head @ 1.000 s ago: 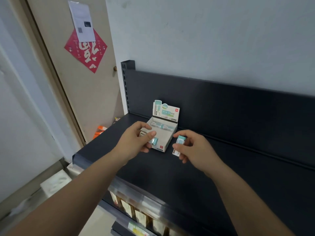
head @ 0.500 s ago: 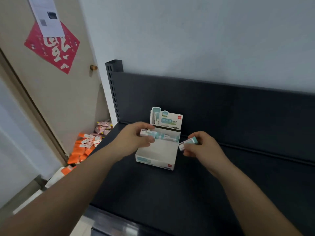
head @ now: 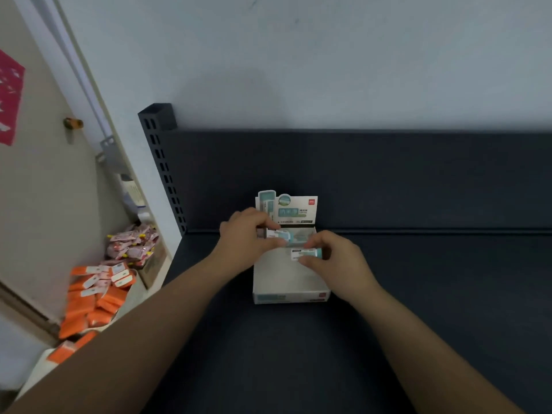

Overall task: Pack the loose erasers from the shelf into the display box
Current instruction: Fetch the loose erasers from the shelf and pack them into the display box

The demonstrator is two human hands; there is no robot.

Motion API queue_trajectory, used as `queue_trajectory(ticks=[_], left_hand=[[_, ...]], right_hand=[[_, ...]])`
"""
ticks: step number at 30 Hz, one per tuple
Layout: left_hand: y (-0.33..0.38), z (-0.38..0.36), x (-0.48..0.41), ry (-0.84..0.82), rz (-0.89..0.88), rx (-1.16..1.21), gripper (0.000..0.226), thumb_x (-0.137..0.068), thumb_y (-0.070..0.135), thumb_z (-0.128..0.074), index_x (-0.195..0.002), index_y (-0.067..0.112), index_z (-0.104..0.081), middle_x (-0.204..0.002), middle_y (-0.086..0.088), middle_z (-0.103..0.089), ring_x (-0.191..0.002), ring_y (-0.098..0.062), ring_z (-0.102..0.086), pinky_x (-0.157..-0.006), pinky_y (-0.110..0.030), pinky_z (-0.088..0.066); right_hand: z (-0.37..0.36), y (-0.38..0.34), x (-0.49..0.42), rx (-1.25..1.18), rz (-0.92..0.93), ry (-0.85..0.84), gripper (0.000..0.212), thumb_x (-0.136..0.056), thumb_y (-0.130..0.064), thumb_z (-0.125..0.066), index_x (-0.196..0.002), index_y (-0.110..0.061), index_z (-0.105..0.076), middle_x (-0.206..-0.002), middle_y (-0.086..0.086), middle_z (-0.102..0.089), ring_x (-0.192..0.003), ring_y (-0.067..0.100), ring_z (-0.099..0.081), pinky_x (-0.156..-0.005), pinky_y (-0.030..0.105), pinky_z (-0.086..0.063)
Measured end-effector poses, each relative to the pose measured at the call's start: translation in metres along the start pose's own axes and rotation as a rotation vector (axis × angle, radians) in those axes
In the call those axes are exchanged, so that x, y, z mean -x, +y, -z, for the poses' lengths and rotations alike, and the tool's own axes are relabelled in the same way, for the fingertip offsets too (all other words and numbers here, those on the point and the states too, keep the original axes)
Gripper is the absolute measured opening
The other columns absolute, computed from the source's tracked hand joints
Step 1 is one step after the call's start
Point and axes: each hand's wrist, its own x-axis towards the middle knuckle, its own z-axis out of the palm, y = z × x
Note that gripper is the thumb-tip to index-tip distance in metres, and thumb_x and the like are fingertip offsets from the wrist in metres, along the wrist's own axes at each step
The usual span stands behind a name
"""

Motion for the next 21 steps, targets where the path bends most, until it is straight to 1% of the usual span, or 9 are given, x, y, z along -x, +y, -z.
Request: queue_trajectory(ticks=[2,3,5,7,11,13,16,18,21], left_hand=[[0.002,-0.004,-0.004,0.017,-0.02,-0.158,0.023,-0.076,0.046,-0.073,-0.096,0.036,-0.066,-0.102,0.018,-0.059,-0.102,-0.01,-0.046,-0.084,-0.033,-0.026],[0.003,-0.005,-0.006,0.022,-0.036,-0.242,0.022,-0.079,0.047,-0.07,-0.098,0.037,-0.065,-0.104,0.018,-0.06,-0.102,-0.01,-0.044,-0.082,-0.032,-0.023],[0.006,-0.008,-0.009,0.021,-0.071,-0.38,0.023,-0.083,0.048,-0.065,-0.104,0.038,-0.063,-0.107,0.016,-0.063,-0.104,-0.011,-0.045,-0.083,-0.034,-0.025],[0.009,-0.01,-0.012,0.013,-0.102,-0.507,0.025,-0.086,0.048,-0.061,-0.108,0.036,-0.064,-0.107,0.013,-0.064,-0.104,-0.013,-0.047,-0.087,-0.036,-0.026],[0.016,-0.015,-0.016,-0.006,-0.165,-0.829,0.031,-0.086,0.049,-0.057,-0.106,0.027,-0.066,-0.109,0.005,-0.058,-0.103,-0.019,-0.044,-0.087,-0.038,-0.028],[0.014,-0.018,-0.017,-0.008,-0.149,-0.89,0.029,-0.087,0.047,-0.057,-0.102,0.024,-0.066,-0.106,0.003,-0.057,-0.099,-0.02,-0.045,-0.085,-0.038,-0.028],[0.013,-0.021,-0.017,-0.004,-0.143,-0.92,0.016,-0.09,0.036,-0.055,-0.095,0.024,-0.065,-0.093,0.003,-0.061,-0.09,-0.019,-0.049,-0.083,-0.038,-0.029],[0.013,-0.022,-0.016,0.014,-0.144,-0.893,0.008,-0.091,0.027,-0.053,-0.093,0.023,-0.061,-0.09,0.003,-0.062,-0.086,-0.018,-0.051,-0.082,-0.038,-0.029],[0.01,-0.023,-0.015,0.051,-0.126,-0.835,0.006,-0.091,0.022,-0.053,-0.091,0.024,-0.059,-0.089,0.004,-0.061,-0.08,-0.017,-0.054,-0.081,-0.036,-0.029]], right_hand=[[-0.001,0.001,0.001,0.087,0.033,0.016,0.018,-0.078,-0.037,-0.076,-0.09,-0.034,-0.063,-0.09,-0.022,-0.06,-0.097,0.011,-0.053,-0.095,0.038,-0.043],[-0.001,0.001,0.001,0.138,0.047,0.018,0.018,-0.078,-0.039,-0.075,-0.091,-0.034,-0.062,-0.091,-0.022,-0.06,-0.098,0.011,-0.05,-0.096,0.037,-0.038],[-0.002,0.001,0.001,0.242,0.074,0.003,0.02,-0.08,-0.043,-0.072,-0.094,-0.034,-0.06,-0.097,-0.02,-0.061,-0.101,0.011,-0.046,-0.091,0.03,-0.028],[-0.002,0.001,0.001,0.309,0.09,-0.024,0.02,-0.081,-0.044,-0.07,-0.095,-0.035,-0.059,-0.101,-0.017,-0.062,-0.102,0.01,-0.043,-0.084,0.029,-0.021],[-0.001,0.002,0.001,0.344,0.107,-0.037,0.018,-0.083,-0.043,-0.068,-0.095,-0.036,-0.057,-0.102,-0.016,-0.062,-0.101,0.01,-0.042,-0.083,0.029,-0.02],[0.0,0.002,0.001,0.375,0.127,-0.04,0.019,-0.083,-0.044,-0.067,-0.098,-0.035,-0.058,-0.103,-0.015,-0.061,-0.103,0.01,-0.042,-0.084,0.03,-0.021],[0.0,0.003,0.0,0.401,0.153,-0.04,0.02,-0.085,-0.043,-0.066,-0.1,-0.033,-0.058,-0.104,-0.013,-0.061,-0.105,0.011,-0.041,-0.084,0.03,-0.021],[0.001,0.002,0.0,0.424,0.177,-0.041,0.019,-0.085,-0.042,-0.065,-0.101,-0.032,-0.058,-0.102,-0.013,-0.061,-0.105,0.013,-0.041,-0.084,0.03,-0.021],[0.001,0.002,0.001,0.452,0.207,-0.034,0.022,-0.086,-0.042,-0.063,-0.106,-0.032,-0.059,-0.099,-0.013,-0.059,-0.107,0.015,-0.042,-0.085,0.031,-0.023]])
